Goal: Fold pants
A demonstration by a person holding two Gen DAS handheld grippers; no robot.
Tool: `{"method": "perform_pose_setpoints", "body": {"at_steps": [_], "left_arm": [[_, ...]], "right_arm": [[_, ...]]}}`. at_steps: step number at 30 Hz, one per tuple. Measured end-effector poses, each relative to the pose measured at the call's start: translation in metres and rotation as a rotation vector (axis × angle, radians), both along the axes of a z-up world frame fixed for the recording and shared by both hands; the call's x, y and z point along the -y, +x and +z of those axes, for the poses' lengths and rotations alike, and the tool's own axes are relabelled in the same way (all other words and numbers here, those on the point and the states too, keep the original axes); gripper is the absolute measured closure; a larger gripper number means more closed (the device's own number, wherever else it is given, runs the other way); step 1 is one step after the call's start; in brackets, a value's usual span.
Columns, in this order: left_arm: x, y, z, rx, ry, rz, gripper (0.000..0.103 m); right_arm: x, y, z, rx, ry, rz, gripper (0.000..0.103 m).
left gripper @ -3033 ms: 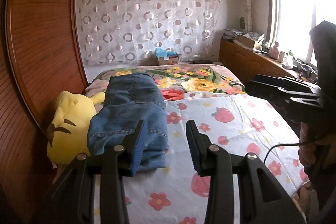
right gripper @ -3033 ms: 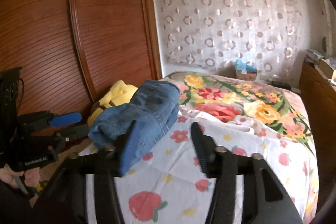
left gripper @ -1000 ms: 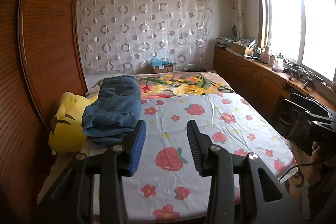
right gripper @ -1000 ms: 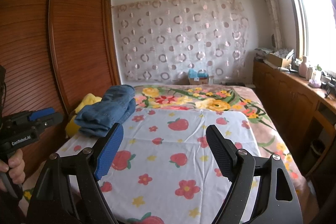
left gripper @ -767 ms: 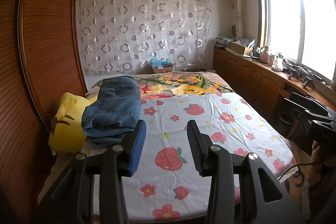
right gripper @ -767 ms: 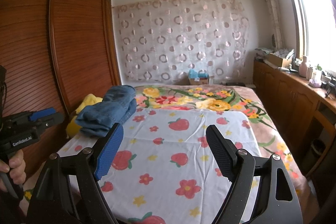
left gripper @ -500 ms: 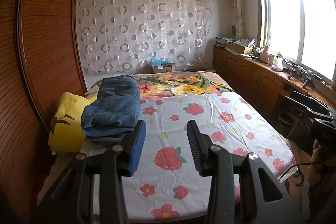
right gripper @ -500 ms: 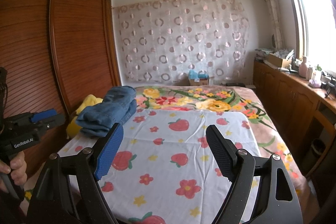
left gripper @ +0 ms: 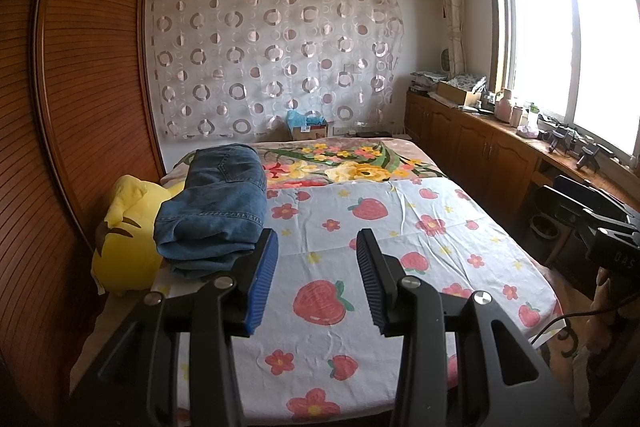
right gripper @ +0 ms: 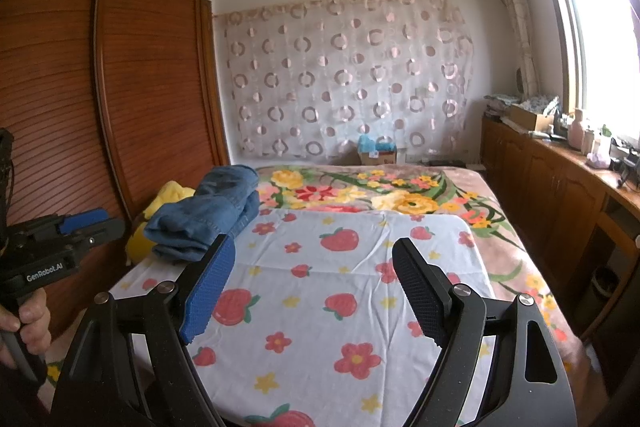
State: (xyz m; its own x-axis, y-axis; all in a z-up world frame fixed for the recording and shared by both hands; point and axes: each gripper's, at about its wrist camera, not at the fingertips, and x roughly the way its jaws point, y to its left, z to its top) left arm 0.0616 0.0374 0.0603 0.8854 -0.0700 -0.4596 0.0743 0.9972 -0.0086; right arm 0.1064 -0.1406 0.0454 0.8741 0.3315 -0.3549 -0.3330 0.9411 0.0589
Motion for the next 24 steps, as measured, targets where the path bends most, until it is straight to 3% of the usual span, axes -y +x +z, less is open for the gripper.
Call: {"method": "perform_pose_setpoints", "body": {"at_steps": [24], "left_arm": [[-0.0011,-0.0002,-0.0014,0.001,-0.002,0.001,0.063]], "right_arm": [[0.0000,0.0003,-0.0025,0.002,0.001,-0.001,0.020]]}}
